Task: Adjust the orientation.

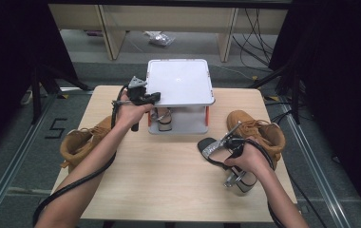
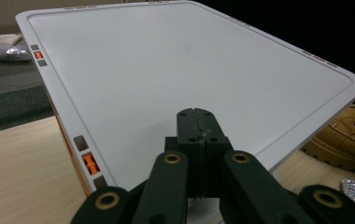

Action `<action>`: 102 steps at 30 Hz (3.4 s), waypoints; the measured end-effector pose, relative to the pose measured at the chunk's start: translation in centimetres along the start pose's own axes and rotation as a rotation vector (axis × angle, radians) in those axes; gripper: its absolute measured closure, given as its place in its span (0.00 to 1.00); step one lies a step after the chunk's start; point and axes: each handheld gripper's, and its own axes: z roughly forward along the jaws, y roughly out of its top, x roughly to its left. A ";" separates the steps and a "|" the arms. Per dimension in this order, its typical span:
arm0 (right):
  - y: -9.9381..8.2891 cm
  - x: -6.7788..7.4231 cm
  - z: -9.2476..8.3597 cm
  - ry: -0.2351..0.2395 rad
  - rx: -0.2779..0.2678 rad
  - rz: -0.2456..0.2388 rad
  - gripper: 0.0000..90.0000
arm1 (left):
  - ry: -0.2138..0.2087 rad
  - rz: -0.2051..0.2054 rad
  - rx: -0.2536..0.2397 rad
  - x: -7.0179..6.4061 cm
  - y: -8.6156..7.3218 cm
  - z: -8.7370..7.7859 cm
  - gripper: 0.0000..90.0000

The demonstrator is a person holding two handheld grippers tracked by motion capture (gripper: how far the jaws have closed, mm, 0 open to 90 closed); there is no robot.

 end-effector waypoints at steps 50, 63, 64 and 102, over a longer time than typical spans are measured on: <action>0.2 0.3 3.1 -0.011 0.136 0.136 0.48 | -0.002 0.017 0.015 0.0 0.2 0.0 0.99; 0.4 0.8 2.1 0.034 0.091 0.213 0.48 | -0.004 0.022 0.013 0.0 0.3 0.1 0.99; 0.5 0.9 1.9 0.035 0.090 0.223 0.48 | -0.006 0.022 0.015 0.0 0.3 0.1 0.99; 10.1 3.3 2.1 0.021 -0.078 0.384 0.48 | -0.010 0.015 0.017 0.1 0.2 0.0 0.99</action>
